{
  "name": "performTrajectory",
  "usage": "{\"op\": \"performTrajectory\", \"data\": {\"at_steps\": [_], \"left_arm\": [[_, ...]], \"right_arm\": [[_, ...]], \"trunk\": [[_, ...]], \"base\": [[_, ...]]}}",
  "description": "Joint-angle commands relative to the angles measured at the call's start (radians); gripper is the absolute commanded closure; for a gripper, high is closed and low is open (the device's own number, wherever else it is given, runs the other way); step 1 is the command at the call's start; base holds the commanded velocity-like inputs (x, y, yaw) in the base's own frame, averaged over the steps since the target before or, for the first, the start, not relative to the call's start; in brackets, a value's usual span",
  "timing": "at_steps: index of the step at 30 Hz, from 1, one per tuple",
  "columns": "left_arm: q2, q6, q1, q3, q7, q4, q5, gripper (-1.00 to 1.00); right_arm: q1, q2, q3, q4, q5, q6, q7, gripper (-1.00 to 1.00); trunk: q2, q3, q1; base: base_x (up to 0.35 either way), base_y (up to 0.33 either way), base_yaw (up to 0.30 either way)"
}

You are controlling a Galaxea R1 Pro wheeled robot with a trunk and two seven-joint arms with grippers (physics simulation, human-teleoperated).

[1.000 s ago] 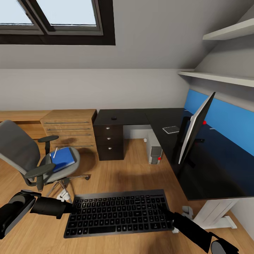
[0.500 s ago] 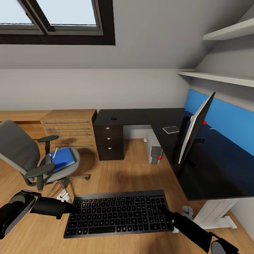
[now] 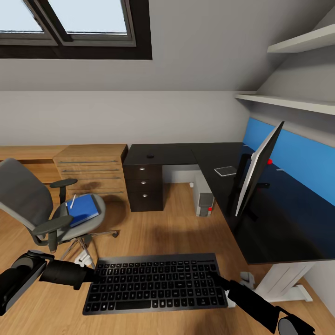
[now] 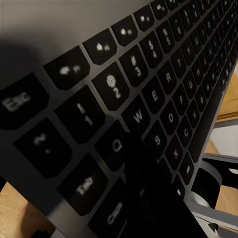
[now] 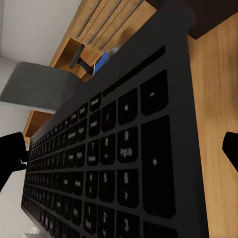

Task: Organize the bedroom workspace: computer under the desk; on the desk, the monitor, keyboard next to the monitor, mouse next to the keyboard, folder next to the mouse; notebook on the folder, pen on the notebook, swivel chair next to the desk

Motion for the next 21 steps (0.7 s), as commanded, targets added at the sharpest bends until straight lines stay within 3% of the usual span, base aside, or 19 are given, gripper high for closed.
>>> {"op": "performTrajectory", "data": {"at_steps": [1, 21], "left_arm": [[0.001, 0.009, -0.001, -0.003, 0.002, 0.000, 0.008, 1.00], [0.001, 0.008, -0.001, -0.004, 0.002, 0.000, 0.006, 1.00]], "right_arm": [[-0.001, 0.000, -0.001, 0.000, -0.007, 0.008, 0.000, -1.00], [-0.001, 0.000, 0.000, 0.000, -0.007, 0.008, 0.000, -1.00]], "trunk": [[-0.001, -0.001, 0.000], [-0.001, -0.001, 0.000]], "base": [[0.000, 0.000, 0.000], [0.000, 0.000, 0.000]]}}
